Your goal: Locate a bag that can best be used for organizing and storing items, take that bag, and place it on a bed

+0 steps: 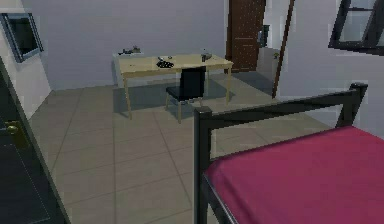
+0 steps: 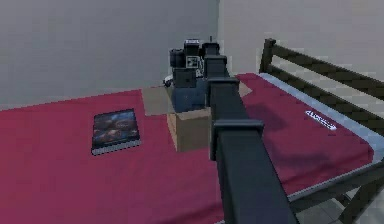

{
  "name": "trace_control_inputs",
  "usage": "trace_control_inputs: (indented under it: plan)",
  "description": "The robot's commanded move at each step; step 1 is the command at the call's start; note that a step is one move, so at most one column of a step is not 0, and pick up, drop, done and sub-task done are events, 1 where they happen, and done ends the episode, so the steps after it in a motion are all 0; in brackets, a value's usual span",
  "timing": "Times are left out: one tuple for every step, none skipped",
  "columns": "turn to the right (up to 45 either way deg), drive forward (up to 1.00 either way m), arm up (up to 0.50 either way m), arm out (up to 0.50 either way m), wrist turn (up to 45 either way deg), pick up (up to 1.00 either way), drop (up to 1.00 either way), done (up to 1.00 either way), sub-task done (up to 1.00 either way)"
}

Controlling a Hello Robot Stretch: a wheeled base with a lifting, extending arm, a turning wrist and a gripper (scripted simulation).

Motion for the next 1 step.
trace_control_inputs:
  plan:
    - [0.0,0.0,0.0,0.0,0.0,0.0,0.0,1.0,0.0]
